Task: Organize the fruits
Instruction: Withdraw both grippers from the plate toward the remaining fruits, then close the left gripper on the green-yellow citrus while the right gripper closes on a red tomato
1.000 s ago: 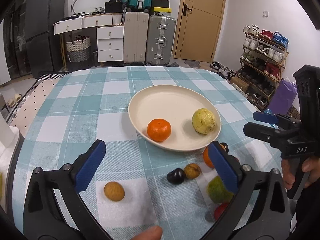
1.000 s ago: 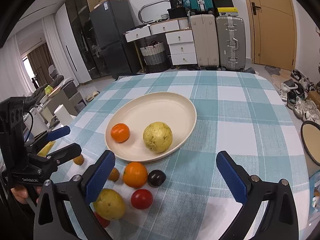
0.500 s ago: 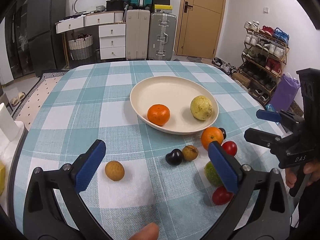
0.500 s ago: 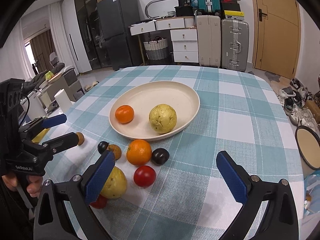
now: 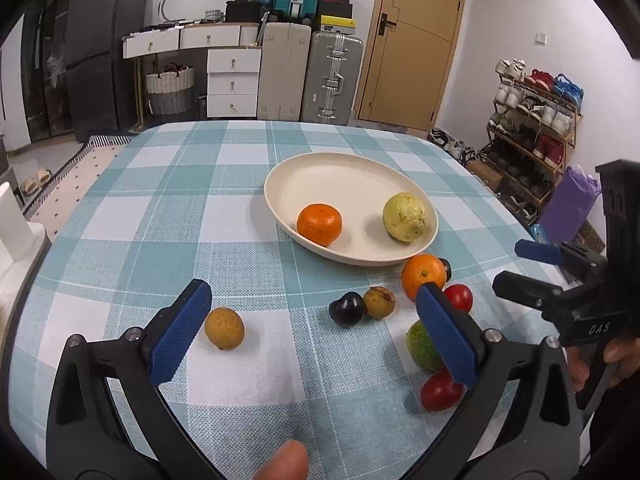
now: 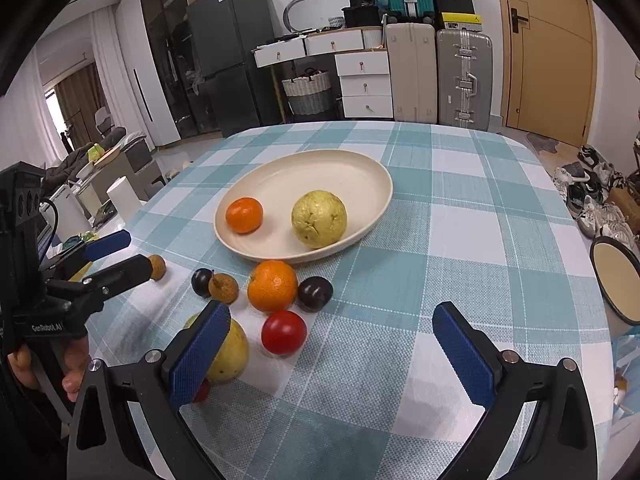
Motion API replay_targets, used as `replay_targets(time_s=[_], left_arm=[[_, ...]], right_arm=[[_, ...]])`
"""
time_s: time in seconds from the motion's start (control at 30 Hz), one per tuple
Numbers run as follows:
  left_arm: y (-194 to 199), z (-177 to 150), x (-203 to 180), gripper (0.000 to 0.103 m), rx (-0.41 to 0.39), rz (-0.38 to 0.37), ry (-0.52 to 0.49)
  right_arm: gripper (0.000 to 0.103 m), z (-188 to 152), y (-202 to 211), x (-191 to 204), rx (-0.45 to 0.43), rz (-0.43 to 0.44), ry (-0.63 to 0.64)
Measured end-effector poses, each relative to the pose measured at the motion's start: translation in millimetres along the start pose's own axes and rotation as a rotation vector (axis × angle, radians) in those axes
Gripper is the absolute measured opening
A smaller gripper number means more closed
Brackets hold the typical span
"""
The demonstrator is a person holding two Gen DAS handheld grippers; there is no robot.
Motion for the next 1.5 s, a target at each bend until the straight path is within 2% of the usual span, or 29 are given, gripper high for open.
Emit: replay_targets(time_s=[0.2,0.47,0.9,1.1,1.3,1.5], left_arm=[[-2.9,-1.4,-2.9,0.102,-0.01,0.002,-0.012],[-9.4,-7.6,-16.7,0.102,0.035,0.01,-0.083],[-19.2,-21.9,-47.7,0.102,0.106,-0.058,-0.159],[-26.2,-28.0,-61.7,0.102,0.138,-0.113,-0.171],[-33.1,-32.9,-70.6,0.102,0.159,-0.117,-0.201],[-45.9,-43.0,-78.3,0.101,0.213,-0.143,-0.21]], right_arm=[[0.103,-5.2,-0.7,-4.7,0.007,-0.005,-0.011],[0.103,-13.2,-5.8,-11.1,0.038,-0.017,-0.03],[0.102,-24.7,-14.8,-10.0,0.094,0.001,-0.024],[0.101,-26.1,-13.7,-5.9,0.098,0.032,-0.012],[0.101,-25.9,-14.3,-10.5,0.097,0.015,0.001],[0.101,-27.6,-16.0,-15.0,0.11,0.022,-0.009]])
Point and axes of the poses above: each gripper's, at about its wrist camera, not at the fingertips, and y roughly against the way its jaws point, x to its left, z to its top, the point moved 9 cm from there along -y, roughly the way its jaws point, and after that the axes turned 8 degrees about -z, right-handed, at the moved point
